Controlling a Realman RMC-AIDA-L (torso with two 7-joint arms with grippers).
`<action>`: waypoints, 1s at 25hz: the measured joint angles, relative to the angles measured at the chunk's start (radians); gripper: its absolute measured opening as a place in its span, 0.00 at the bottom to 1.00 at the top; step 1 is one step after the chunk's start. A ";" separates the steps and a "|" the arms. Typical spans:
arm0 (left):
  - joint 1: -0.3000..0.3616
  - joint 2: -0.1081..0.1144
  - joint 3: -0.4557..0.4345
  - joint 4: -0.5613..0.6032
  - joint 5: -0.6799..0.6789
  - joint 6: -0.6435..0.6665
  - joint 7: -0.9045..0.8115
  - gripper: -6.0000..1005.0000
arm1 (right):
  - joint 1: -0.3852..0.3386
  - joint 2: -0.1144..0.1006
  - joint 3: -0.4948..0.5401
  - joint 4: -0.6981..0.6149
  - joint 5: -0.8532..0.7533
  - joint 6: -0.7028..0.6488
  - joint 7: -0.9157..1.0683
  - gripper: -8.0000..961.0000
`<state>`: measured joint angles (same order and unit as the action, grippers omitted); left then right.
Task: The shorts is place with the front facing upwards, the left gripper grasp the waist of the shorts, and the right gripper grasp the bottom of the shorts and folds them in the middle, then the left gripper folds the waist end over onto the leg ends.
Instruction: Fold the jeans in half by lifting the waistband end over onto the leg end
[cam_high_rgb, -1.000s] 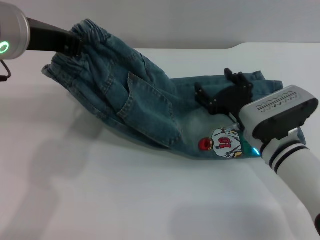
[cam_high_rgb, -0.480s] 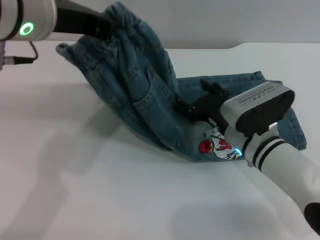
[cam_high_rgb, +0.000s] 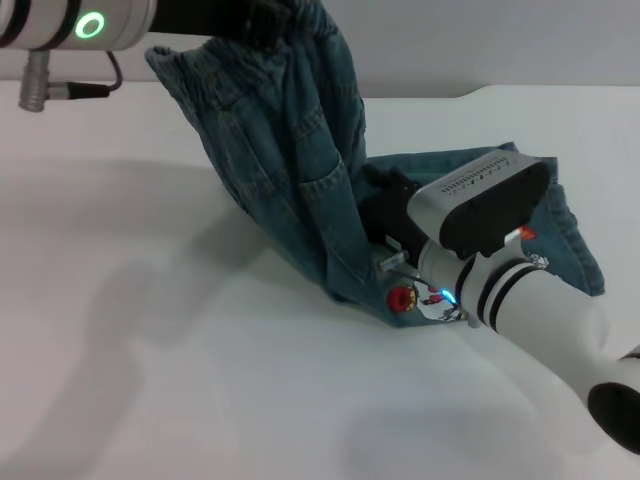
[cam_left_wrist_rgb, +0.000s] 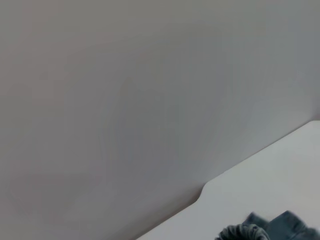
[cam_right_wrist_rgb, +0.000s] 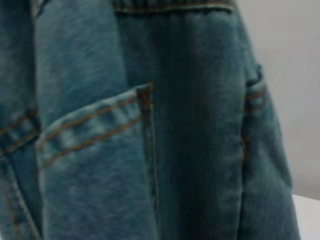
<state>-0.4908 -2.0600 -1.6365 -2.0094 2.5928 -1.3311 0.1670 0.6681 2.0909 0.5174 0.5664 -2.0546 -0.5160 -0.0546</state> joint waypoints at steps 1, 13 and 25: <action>-0.002 -0.001 0.002 0.000 -0.007 0.005 0.003 0.06 | 0.005 0.000 -0.002 0.003 0.000 0.001 0.001 0.86; -0.014 -0.003 0.025 0.002 -0.034 0.039 0.006 0.06 | 0.089 0.001 -0.042 0.018 0.000 0.008 0.042 0.86; 0.024 0.000 0.032 0.009 -0.034 0.075 0.012 0.07 | -0.019 -0.001 -0.029 -0.042 -0.007 -0.131 0.041 0.86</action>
<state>-0.4672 -2.0601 -1.6045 -2.0003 2.5587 -1.2560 0.1787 0.6494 2.0897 0.4887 0.5241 -2.0615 -0.6473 -0.0135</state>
